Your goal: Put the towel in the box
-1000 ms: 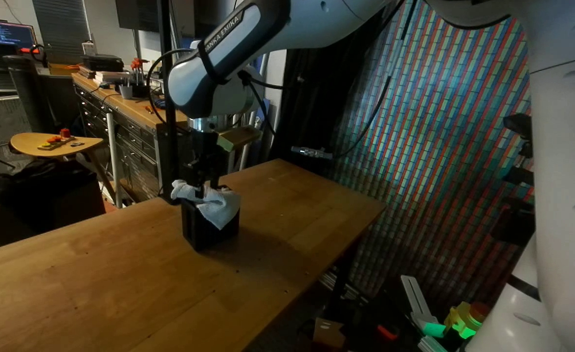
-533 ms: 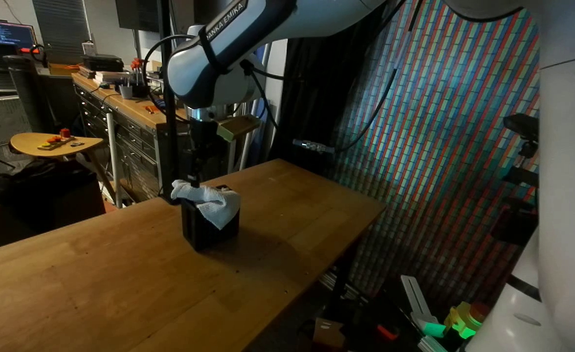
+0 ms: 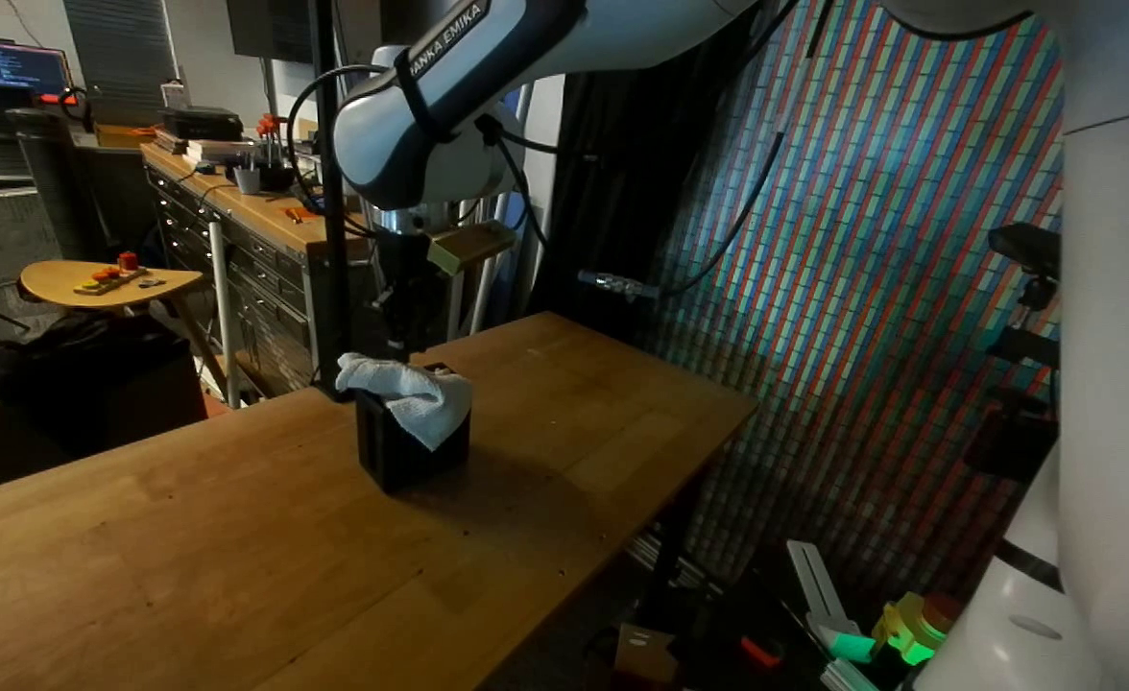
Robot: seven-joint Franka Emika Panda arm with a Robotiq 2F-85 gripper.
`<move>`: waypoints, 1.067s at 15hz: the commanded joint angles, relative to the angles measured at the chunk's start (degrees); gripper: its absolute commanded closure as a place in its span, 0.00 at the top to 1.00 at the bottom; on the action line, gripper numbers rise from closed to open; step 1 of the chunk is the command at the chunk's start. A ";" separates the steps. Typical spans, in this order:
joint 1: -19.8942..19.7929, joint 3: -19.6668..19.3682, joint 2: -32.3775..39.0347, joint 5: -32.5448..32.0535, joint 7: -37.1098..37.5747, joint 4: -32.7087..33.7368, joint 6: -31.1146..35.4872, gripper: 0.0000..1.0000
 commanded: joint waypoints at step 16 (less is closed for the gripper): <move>1.23 -0.30 3.00 2.08 7.57 7.39 -9.27 0.00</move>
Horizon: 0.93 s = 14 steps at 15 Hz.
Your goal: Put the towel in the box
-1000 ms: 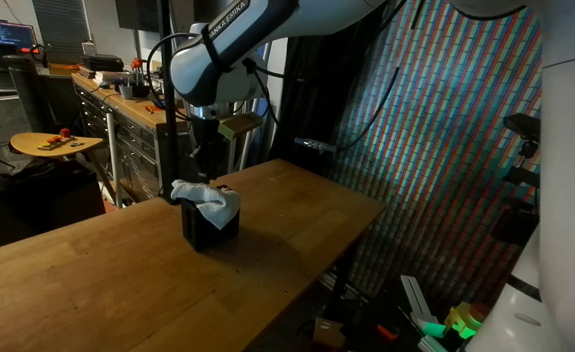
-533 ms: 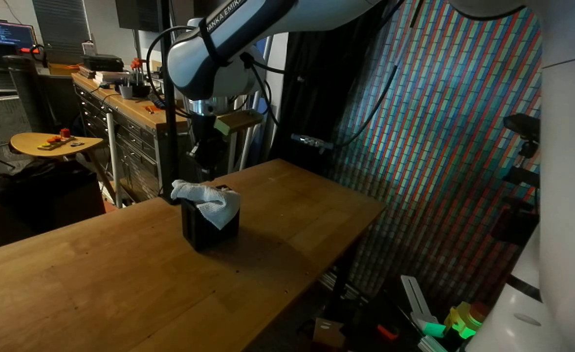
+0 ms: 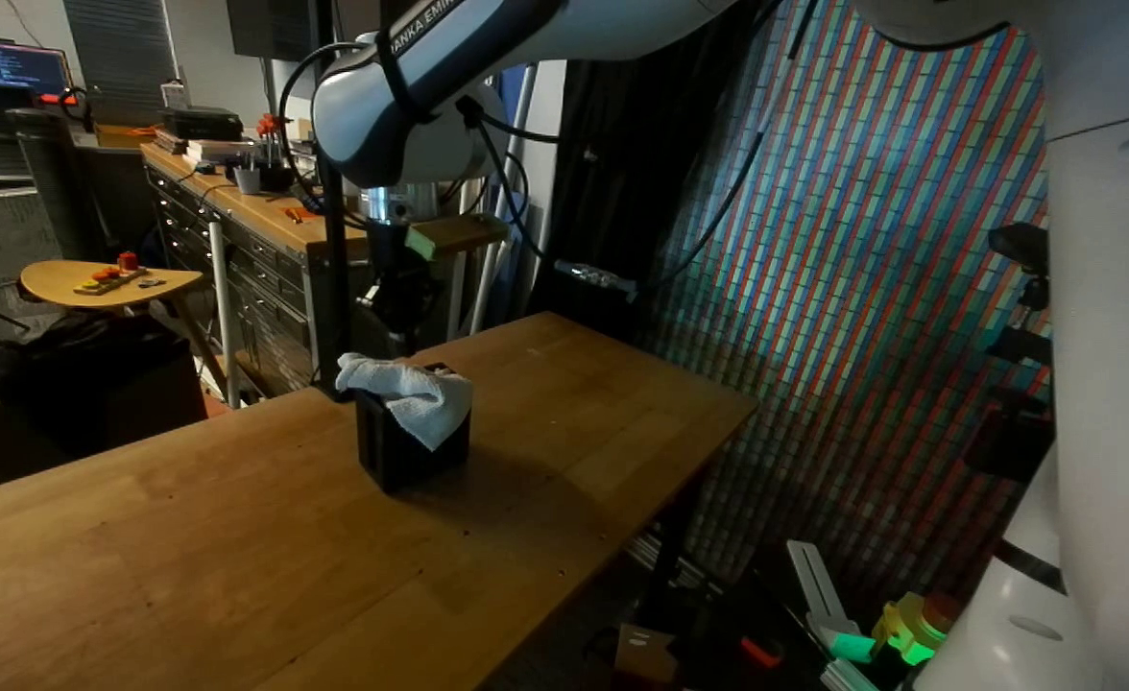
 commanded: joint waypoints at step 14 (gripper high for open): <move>-1.04 0.33 7.62 6.05 -0.71 3.45 0.66 0.00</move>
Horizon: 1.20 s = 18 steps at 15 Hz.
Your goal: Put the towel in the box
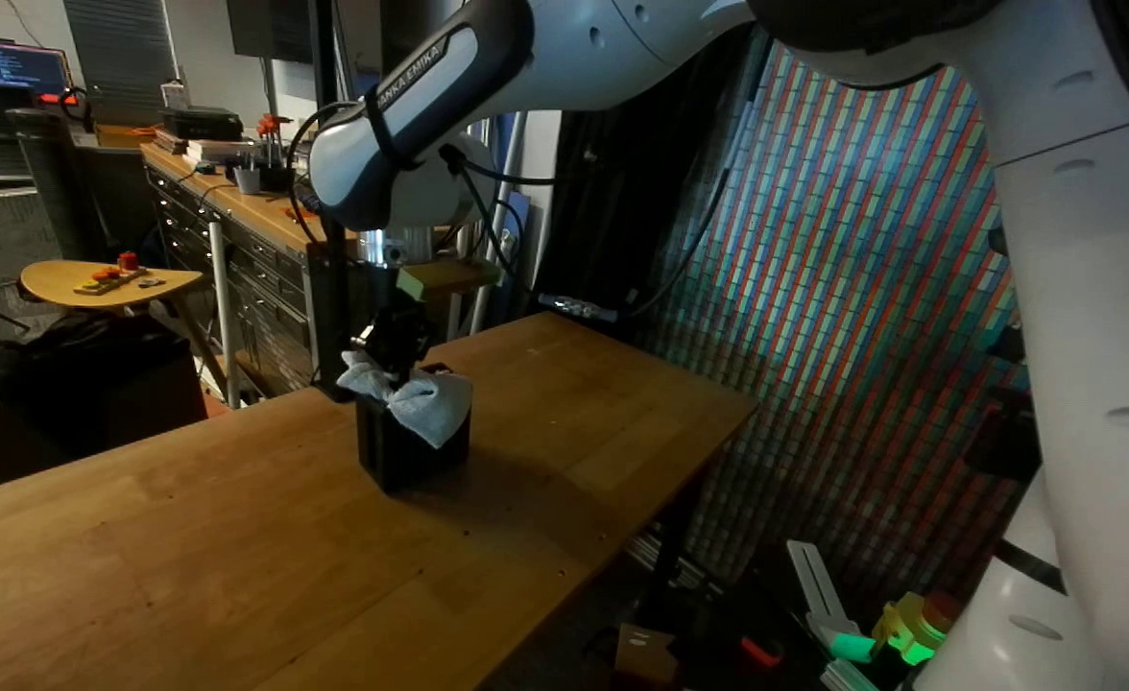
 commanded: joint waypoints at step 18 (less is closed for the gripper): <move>-4.10 1.58 7.37 3.94 -8.57 0.69 3.12 0.00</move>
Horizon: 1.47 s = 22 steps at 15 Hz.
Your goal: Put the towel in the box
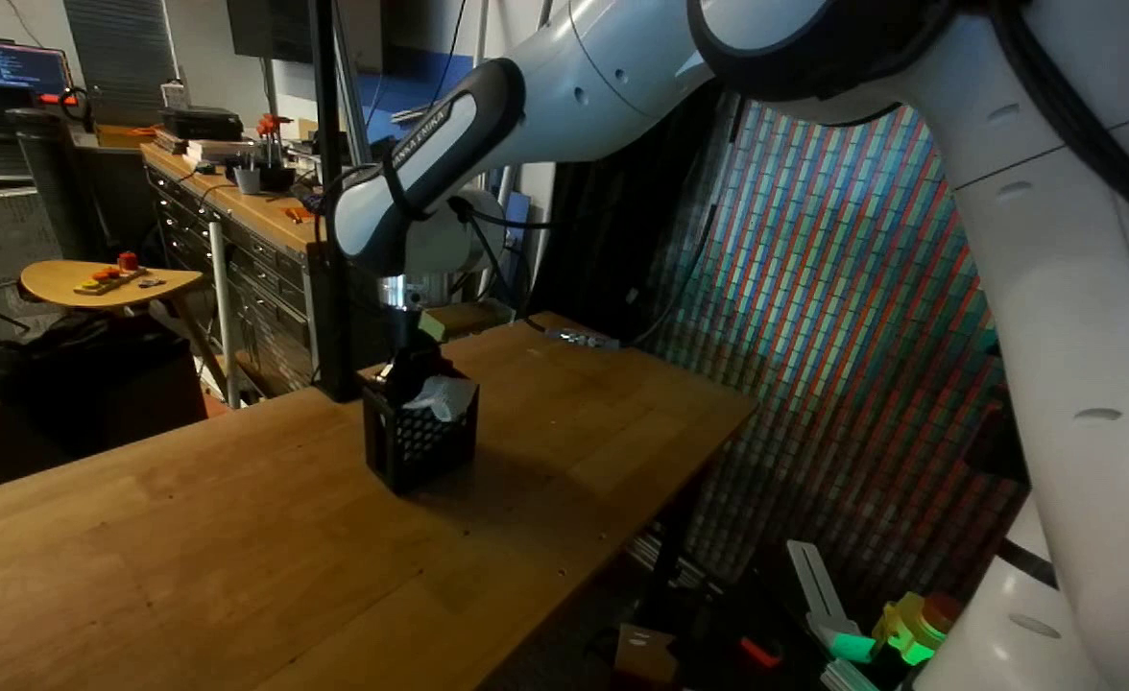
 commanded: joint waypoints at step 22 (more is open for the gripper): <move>0.65 -0.49 -12.44 -5.70 -2.30 -5.53 2.85 0.00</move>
